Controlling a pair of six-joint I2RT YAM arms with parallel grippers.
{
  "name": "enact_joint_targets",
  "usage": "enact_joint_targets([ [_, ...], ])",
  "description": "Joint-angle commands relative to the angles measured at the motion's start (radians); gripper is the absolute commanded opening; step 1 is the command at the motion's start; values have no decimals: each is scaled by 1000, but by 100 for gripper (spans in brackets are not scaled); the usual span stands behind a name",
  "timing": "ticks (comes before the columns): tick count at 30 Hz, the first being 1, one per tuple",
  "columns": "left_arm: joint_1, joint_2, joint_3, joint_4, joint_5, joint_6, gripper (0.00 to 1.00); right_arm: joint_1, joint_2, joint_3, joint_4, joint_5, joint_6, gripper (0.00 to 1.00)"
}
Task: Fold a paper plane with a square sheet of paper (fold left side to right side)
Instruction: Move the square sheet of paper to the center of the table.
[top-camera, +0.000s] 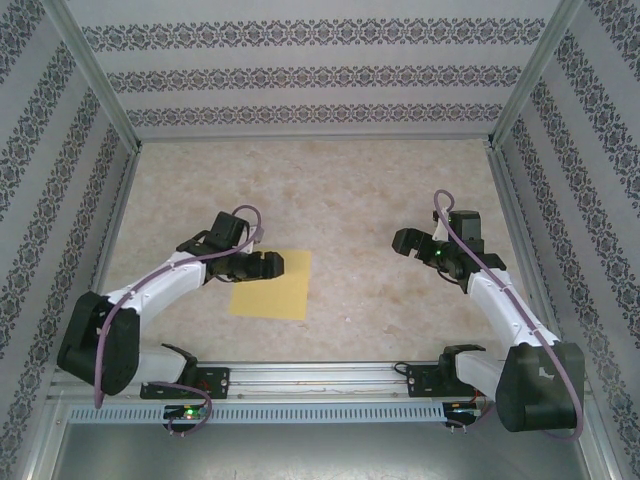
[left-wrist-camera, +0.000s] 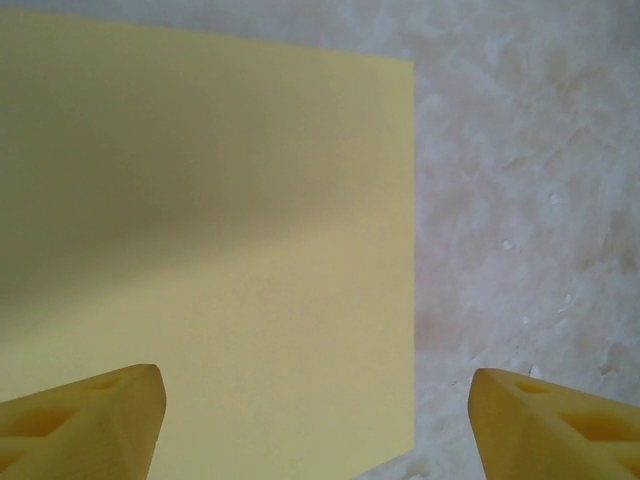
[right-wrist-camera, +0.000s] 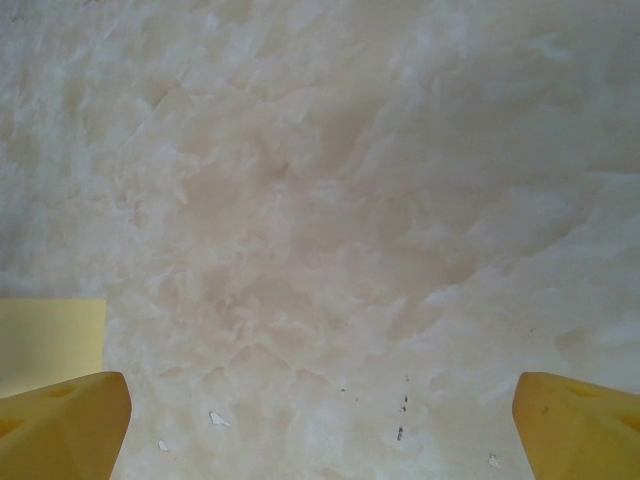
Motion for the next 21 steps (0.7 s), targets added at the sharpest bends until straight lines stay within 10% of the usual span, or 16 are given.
enact_joint_targets([
  [1, -20, 33, -12, 33, 6, -34, 78, 14, 0, 32, -23, 22, -5, 98],
  [21, -92, 224, -50, 227, 28, -183, 71, 17, -1, 29, -27, 58, -18, 98],
])
